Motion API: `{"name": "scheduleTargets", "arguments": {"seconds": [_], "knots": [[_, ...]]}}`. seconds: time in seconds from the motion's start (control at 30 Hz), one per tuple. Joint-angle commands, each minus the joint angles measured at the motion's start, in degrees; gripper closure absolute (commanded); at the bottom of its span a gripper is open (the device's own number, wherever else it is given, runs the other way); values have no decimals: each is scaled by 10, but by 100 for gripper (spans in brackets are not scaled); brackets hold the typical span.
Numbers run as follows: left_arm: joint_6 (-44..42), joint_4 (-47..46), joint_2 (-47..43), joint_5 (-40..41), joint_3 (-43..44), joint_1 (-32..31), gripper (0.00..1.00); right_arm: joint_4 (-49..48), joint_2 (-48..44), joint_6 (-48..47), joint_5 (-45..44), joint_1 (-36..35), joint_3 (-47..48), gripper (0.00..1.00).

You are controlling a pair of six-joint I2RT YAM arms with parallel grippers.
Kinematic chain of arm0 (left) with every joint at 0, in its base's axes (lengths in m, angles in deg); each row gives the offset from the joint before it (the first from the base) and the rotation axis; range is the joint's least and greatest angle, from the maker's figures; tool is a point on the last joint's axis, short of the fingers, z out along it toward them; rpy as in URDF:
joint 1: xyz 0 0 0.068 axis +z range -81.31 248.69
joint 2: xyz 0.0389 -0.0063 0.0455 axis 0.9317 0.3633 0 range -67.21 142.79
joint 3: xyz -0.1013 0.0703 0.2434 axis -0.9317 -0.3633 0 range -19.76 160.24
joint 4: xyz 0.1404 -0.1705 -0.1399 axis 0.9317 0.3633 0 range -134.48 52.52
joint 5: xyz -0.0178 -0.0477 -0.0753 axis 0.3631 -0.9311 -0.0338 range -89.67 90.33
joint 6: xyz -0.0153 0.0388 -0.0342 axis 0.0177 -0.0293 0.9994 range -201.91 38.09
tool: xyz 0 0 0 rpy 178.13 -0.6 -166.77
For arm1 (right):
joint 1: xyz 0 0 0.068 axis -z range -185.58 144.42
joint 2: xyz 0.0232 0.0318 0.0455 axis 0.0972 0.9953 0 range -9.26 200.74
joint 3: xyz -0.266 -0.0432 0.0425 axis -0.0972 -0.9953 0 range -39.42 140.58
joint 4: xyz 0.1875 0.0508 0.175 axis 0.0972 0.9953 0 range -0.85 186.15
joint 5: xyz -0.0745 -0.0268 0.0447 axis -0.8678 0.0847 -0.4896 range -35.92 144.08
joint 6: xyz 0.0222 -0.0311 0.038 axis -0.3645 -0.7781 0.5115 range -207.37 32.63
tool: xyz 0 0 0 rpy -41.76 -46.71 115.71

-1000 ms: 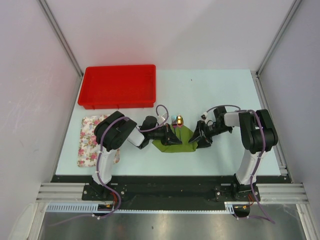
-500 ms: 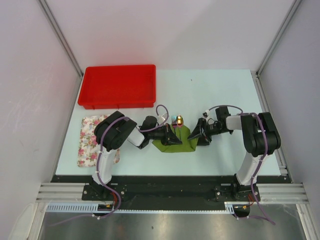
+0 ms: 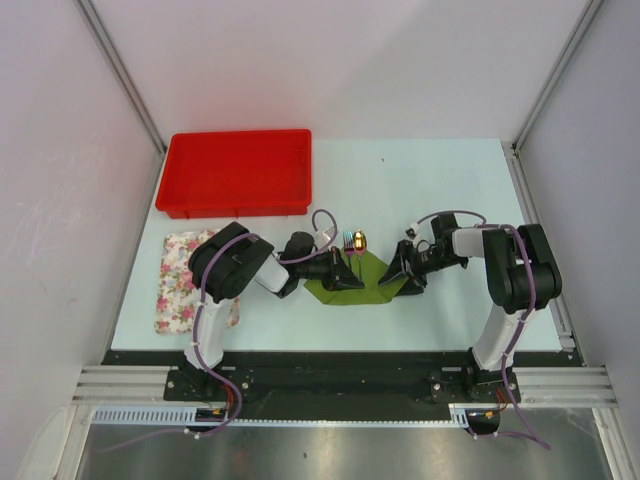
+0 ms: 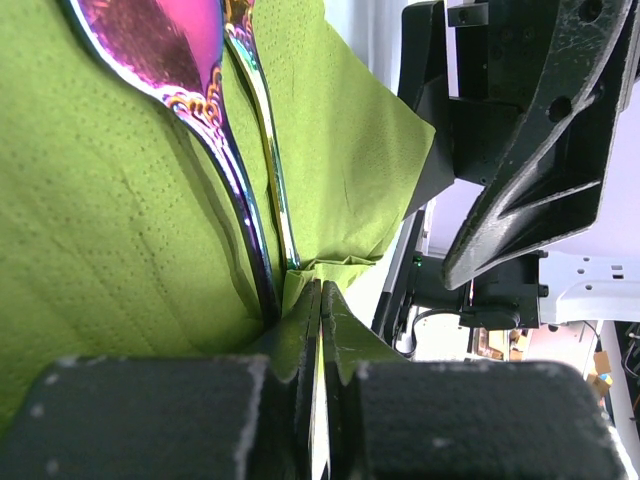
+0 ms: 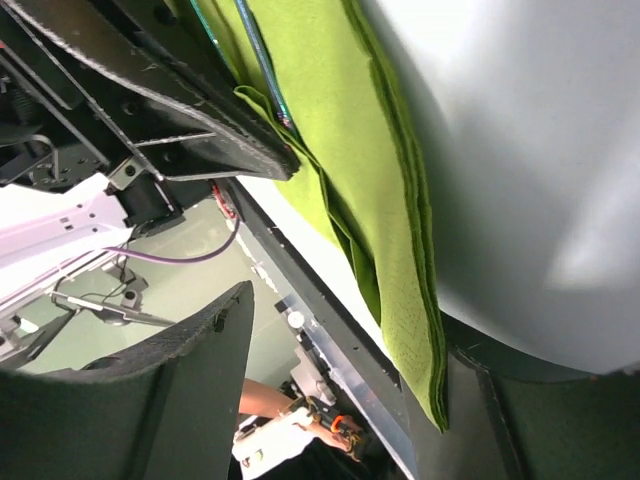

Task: Place the utensils on the paper napkin and roll it up

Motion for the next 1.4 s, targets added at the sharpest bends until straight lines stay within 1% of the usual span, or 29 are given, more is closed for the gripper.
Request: {"name": "scheduleTargets", "arguments": {"seconds": [0.0,0.03,0.13,0.17,0.23,0.27,0.3,0.33,0.4,0.43,0.53,0.7,0.83,1.03,1.13,1.37], "knots": [[-20,-2,13,8,7,-2,95,-13,-8,9,27,7,11,39],[-20,-3,13,8,7,-2,95,-19,-9,14,27,8,9,40],[-20,-4,12,7,7,-2,95,-22,-12,10,-2,9,12,46],[-20,-4,13,8,7,-2,95,-16,-12,7,-20,8,15,51],[-20,-4,12,9,7,-2,95,-10,-10,-5,-31,5,19,57],[-20,-4,13,6,7,-2,96,-4,-9,-8,-41,1,24,63],[-20,-4,13,8,7,-2,96,-3,-8,-12,-43,-4,30,66],[-20,-4,13,9,7,-2,96,-1,-9,-16,-48,-8,34,74],[-20,-3,12,8,7,-2,97,3,-9,-20,-51,-23,44,83],[-20,-4,12,8,7,-2,97,3,-7,-21,-52,-27,48,90],[-20,-4,10,8,6,-2,97,2,-13,-19,-53,-48,62,99],[-19,-8,12,8,6,-2,98,-4,-12,-14,-60,-93,77,100],[-20,-9,7,6,4,-2,99,-6,7,-14,-74,-113,80,100],[-15,-27,0,2,3,-1,99,-3,38,-16,-103,-115,77,100],[1,-60,-12,-6,-7,-2,98,-3,52,-16,-112,-115,79,100],[6,-75,-77,-20,-36,-1,91,-6,61,-12,-120,-114,79,100]]}}
